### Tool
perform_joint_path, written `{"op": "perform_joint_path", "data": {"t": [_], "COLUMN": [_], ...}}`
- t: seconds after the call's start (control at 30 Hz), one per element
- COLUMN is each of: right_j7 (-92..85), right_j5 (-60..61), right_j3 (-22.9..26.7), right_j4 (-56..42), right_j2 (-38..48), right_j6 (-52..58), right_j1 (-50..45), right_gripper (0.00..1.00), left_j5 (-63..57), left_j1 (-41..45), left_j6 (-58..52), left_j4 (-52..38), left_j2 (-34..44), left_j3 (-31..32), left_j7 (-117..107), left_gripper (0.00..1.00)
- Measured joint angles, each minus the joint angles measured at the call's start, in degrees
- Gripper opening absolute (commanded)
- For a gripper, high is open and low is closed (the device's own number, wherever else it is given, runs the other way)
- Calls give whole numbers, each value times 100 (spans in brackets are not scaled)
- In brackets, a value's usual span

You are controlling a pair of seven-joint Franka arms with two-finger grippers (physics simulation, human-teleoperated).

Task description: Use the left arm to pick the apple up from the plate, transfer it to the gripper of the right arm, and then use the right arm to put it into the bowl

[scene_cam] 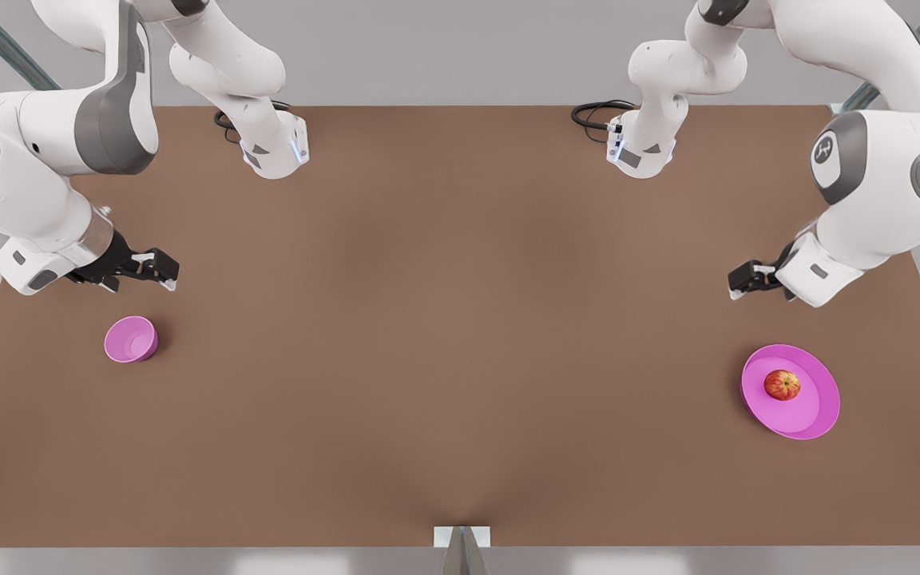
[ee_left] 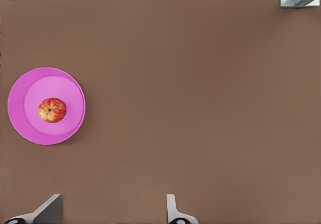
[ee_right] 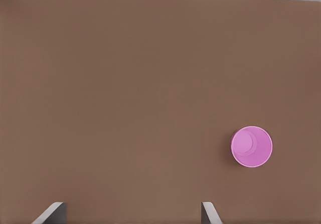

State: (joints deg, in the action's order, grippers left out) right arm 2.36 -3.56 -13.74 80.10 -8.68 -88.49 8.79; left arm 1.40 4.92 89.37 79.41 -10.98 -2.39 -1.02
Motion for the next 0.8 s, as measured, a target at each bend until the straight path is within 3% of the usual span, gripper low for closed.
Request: {"op": "perform_joint_path", "data": {"t": [0.1, 0.17, 0.27, 0.47, 0.8], "right_j7": [9, 14, 20, 28, 12], "right_j5": [1, 0, -1, -6, -8], "right_j3": [5, 6, 7, 5, -1], "right_j4": [0, 0, 0, 0, 0], "right_j2": [0, 0, 0, 0, 6], "right_j6": [-8, -12, -16, -19, -20], "right_j1": [1, 1, 1, -7, -9], "right_gripper": [100, 100, 100, 100, 100], "left_j5": [-1, 152, 316, 407, 443], "left_j1": [-167, -713, -1166, -1915, -2079], "left_j6": [116, 396, 1103, 2739, 4200], "left_j4": [22, 251, 1077, 1663, 1686], "left_j2": [-299, -605, -776, -1554, -2338], "left_j3": [-9, -12, -32, -134, -139], "left_j7": [29, 116, 342, 1244, 2699], "left_gripper": [100, 100, 100, 100, 100]}}
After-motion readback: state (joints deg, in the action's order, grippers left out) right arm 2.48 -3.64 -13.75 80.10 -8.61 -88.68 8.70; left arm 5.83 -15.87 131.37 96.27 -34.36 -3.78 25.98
